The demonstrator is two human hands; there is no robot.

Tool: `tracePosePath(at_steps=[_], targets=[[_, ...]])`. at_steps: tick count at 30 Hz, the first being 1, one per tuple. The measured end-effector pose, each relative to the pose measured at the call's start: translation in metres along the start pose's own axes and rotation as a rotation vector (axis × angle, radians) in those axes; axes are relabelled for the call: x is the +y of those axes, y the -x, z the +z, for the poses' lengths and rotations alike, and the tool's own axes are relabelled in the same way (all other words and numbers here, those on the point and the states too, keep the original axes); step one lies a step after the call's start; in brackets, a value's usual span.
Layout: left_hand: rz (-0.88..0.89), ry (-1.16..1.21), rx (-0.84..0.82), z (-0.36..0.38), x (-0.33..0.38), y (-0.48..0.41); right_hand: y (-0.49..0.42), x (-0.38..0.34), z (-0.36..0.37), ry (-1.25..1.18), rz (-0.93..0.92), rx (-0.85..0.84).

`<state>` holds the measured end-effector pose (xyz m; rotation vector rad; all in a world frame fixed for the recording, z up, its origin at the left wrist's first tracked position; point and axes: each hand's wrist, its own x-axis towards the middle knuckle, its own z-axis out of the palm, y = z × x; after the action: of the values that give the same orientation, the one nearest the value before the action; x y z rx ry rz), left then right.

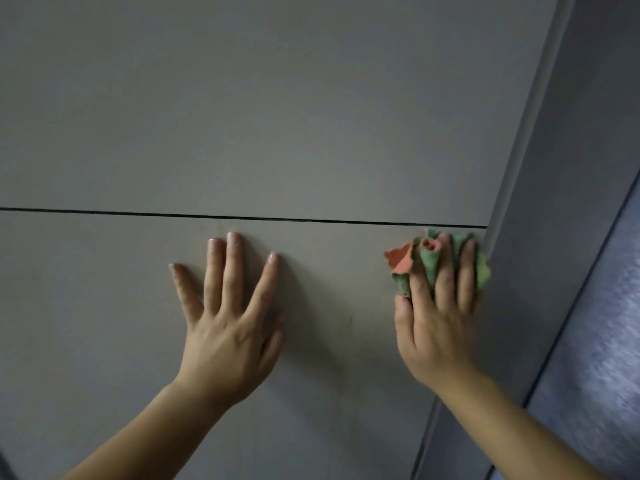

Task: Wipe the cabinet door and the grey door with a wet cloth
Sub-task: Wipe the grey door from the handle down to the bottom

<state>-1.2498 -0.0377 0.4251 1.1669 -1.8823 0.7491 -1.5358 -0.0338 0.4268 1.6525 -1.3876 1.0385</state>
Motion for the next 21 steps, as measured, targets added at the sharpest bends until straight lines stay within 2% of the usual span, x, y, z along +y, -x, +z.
tracePosePath(at_steps=[2,4,11,15,18,21], targets=[[0.012,0.009,-0.003,-0.004,-0.002,0.001,-0.001,-0.024,0.007,-0.019,-0.066,-0.024],[0.002,0.012,-0.008,-0.01,-0.01,0.006,-0.005,-0.049,0.011,-0.036,-0.234,-0.061],[-0.326,-0.041,0.003,-0.02,-0.073,0.04,-0.09,-0.169,0.005,0.048,-0.561,-0.045],[-0.478,-0.02,-0.033,-0.025,-0.089,0.054,-0.091,-0.165,0.008,0.09,-0.66,-0.018],[-0.475,-0.011,-0.059,-0.027,-0.091,0.059,-0.084,-0.147,0.008,0.093,-0.694,0.021],[-0.476,0.004,-0.06,-0.028,-0.092,0.061,-0.09,-0.17,0.012,0.064,-0.728,0.034]])
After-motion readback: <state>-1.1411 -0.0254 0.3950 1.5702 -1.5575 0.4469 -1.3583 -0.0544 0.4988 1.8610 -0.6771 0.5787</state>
